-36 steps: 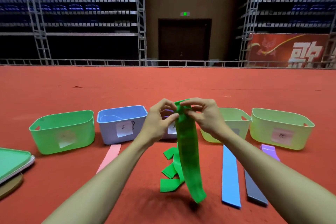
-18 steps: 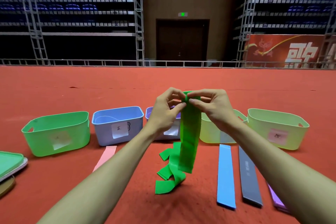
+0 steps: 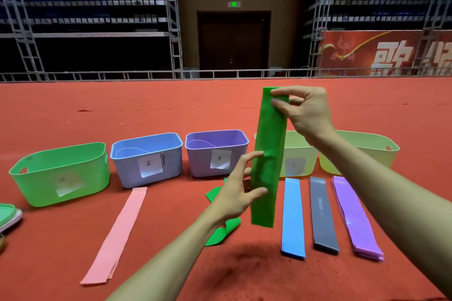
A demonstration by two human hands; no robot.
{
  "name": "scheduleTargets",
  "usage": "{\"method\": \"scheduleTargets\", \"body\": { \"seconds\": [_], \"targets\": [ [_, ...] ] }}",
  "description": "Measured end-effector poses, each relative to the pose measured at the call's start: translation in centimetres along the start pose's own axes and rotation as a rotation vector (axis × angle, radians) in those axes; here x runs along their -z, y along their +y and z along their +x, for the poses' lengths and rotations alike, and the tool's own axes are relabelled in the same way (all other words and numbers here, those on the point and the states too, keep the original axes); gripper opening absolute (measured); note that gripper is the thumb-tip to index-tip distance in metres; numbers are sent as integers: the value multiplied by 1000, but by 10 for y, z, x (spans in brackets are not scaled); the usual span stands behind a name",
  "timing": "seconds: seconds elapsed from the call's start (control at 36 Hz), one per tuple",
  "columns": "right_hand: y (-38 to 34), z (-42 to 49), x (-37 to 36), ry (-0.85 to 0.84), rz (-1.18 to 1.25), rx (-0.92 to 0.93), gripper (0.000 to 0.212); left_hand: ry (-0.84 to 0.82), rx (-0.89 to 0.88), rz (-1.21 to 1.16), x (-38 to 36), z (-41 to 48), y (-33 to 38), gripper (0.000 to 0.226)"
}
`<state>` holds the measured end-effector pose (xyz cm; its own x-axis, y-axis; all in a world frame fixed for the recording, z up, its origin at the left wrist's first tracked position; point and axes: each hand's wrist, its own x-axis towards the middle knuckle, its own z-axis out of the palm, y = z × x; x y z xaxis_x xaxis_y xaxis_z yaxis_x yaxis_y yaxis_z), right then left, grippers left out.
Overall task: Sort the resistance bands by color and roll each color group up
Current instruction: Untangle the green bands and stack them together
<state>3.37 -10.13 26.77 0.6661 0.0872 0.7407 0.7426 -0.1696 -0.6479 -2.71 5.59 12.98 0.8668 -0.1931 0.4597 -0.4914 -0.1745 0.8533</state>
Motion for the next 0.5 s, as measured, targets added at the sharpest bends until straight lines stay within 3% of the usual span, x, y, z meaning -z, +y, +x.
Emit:
{"method": "scheduleTargets", "body": {
  "seconds": [0.17,0.5],
  "targets": [
    [13,5,17,105,-24,-45,23,47,59,-25,-10,-18,-20,73],
    [26,11,32,165,-16,-137,17,140,129,-138,-20,-35,-41,46]
  ]
}}
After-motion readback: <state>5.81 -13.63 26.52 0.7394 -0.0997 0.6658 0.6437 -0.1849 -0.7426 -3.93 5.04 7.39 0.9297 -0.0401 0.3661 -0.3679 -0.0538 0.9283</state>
